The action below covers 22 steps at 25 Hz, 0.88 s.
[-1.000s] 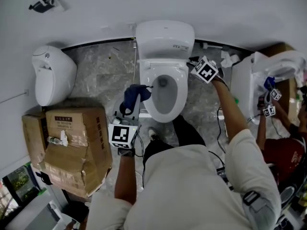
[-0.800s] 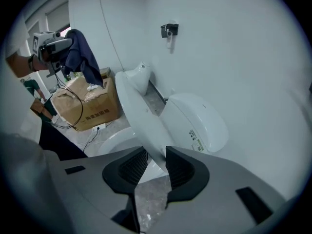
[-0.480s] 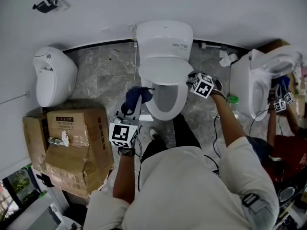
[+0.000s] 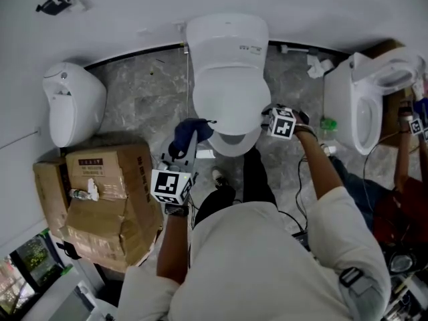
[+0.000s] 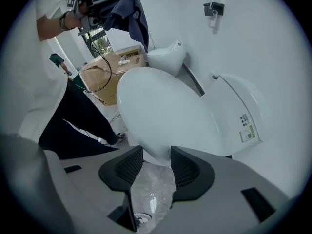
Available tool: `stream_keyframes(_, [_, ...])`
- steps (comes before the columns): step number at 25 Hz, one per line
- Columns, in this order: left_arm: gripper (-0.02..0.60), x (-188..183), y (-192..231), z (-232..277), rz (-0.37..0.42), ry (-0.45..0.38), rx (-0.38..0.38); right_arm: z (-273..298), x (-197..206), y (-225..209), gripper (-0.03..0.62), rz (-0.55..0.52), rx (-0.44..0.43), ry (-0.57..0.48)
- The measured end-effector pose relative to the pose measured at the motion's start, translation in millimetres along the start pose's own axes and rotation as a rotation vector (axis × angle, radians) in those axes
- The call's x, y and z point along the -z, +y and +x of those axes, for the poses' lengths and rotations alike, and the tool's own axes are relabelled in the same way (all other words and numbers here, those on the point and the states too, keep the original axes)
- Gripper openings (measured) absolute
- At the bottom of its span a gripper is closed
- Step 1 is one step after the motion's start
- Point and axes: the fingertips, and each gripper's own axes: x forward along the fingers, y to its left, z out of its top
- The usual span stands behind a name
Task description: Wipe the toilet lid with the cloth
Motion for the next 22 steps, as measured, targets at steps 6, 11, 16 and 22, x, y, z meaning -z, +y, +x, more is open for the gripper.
stream_keyframes(6, [0.043, 22.2, 2.3, -1.0, -0.019, 0.034, -0.011, 35.8, 12.5, 37.6, 0.199, -0.029, -0.038, 0.05])
stream_keyframes(11, [0.043, 39.0, -0.6, 1.8, -0.028, 0.055, -0.007, 63.8, 23.8, 63.3, 0.199, -0.033, -0.065, 0.088])
stream_keyframes(16, [0.043, 52.6, 0.0, 11.6, -0.018, 0.063, -0.008, 85.5, 29.8, 70.3, 0.201, -0.002, -0.097, 0.076])
stream_keyframes(22, [0.043, 73.0, 4.4, 24.1, -0.028, 0.092, -0.016, 112.5, 40.3, 82.3, 0.199, 0.031, -0.115, 0.084])
